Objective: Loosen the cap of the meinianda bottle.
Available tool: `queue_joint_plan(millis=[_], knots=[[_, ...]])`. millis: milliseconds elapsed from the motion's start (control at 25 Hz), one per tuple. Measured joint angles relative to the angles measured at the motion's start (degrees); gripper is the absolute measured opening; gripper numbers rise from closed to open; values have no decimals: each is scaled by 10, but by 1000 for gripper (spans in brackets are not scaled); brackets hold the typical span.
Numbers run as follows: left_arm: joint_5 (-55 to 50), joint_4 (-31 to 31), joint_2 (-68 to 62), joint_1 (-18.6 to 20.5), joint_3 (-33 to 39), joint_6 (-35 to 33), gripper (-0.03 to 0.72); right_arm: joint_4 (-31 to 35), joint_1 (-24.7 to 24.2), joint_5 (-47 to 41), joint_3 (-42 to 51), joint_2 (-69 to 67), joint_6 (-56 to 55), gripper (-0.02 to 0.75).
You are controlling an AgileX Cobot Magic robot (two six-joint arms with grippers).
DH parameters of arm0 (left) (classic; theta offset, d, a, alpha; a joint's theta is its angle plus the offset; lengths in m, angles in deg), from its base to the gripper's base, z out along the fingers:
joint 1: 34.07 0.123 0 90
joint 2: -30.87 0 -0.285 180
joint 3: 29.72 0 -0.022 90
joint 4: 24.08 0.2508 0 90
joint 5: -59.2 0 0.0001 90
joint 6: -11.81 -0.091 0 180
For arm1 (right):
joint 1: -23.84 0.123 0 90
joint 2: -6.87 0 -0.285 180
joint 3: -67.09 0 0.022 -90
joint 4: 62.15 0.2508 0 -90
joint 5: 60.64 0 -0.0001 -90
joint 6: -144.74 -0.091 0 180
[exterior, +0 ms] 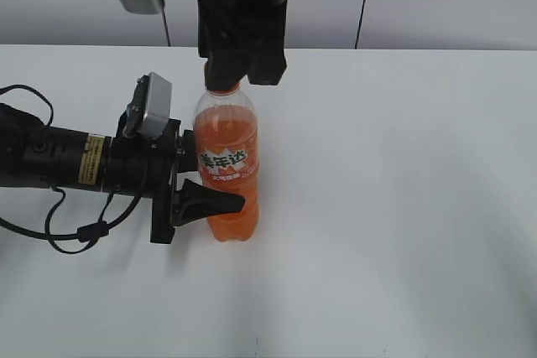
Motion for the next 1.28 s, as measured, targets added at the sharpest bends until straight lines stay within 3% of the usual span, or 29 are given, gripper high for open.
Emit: queue_joint_plan(millis=[80,280,360,560,960,1080,1280], knots=[[0,-1,0,0,0,1,410,-2,0,1,0,0,-12,309],[1,1,0,0,0,1,410,-14,0,1,0,0,-39,500],[1,1,0,0,0,1,410,-13,0,1,0,3,-60,527],[2,2,0,0,0,1,410,-2,0,1,0,17,-199,543],[2,3,0,0,0,1,410,4,0,0,0,24,-710,544],[2,3,0,0,0,1,410,4,0,0,0,24,-788,544],[2,4,0,0,0,1,410,4,0,0,0,24,-812,505]])
